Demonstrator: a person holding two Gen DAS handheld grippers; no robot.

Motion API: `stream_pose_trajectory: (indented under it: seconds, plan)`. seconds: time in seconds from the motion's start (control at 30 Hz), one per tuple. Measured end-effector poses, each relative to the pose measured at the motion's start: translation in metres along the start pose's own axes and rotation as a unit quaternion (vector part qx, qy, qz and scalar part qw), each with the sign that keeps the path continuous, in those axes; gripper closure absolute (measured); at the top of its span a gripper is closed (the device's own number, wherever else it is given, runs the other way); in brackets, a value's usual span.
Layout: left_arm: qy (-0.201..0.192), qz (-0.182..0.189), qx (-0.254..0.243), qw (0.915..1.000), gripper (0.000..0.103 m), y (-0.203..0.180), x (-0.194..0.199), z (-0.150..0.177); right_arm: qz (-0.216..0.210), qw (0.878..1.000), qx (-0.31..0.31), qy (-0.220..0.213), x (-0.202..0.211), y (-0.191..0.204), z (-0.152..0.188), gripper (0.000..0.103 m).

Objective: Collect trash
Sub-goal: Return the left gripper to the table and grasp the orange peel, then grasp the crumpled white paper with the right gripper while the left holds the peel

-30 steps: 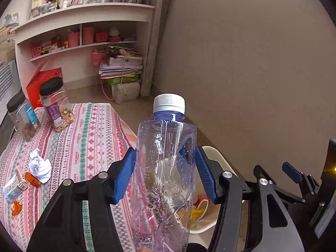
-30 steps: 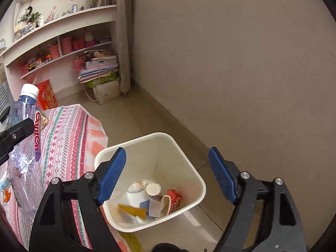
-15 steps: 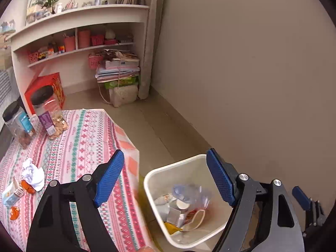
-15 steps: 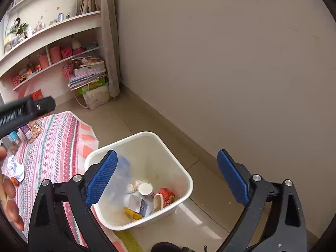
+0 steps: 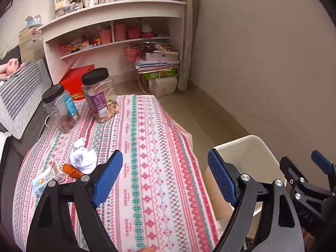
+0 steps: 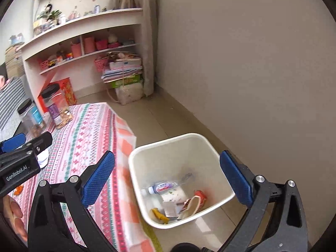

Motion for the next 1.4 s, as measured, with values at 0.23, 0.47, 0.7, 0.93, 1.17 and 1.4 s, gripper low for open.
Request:
stream_pose_trajectory:
  seconds: [0.23, 0.47, 0.7, 0.93, 1.17, 1.4]
  plan:
    - [0.036, -0.053, -0.006, 0.9979, 0.022, 0.066, -0.004, 0.031, -0.048, 0.998, 0.042, 0.012, -0.002, 0.061, 0.0, 0.007]
    - [0.083, -0.119, 0.004, 0.9894, 0.022, 0.14, -0.013, 0.066, -0.091, 0.991, 0.095, 0.017, 0.003, 0.125, 0.007, 0.007]
    - [0.158, -0.171, 0.035, 0.9719, 0.022, 0.226, -0.036, 0.106, -0.116, 0.982, 0.144, 0.044, -0.003, 0.171, 0.026, 0.007]
    - [0.214, -0.172, 0.096, 0.9566, 0.023, 0.282, -0.077, 0.14, -0.117, 0.975, 0.169, 0.085, -0.02, 0.184, 0.047, 0.007]
    - [0.206, -0.14, 0.095, 0.9637, 0.057, 0.278, -0.091, 0.136, -0.143, 0.971, 0.155, 0.115, -0.034, 0.202, 0.051, 0.007]
    - [0.206, -0.108, 0.101, 0.9673, 0.081, 0.262, -0.063, 0.126, -0.213, 0.962, 0.14, 0.102, -0.043, 0.238, 0.042, 0.007]
Point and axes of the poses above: each gripper's, at about its wrist camera, not at the fingertips, and x roughly against the way its jaws point, y to its left, z to its underside, the point moved 4 cm from there along -x, roughly the way its jaws point, and after that the axes turned 1 degree about x, right-handed, at the moved point
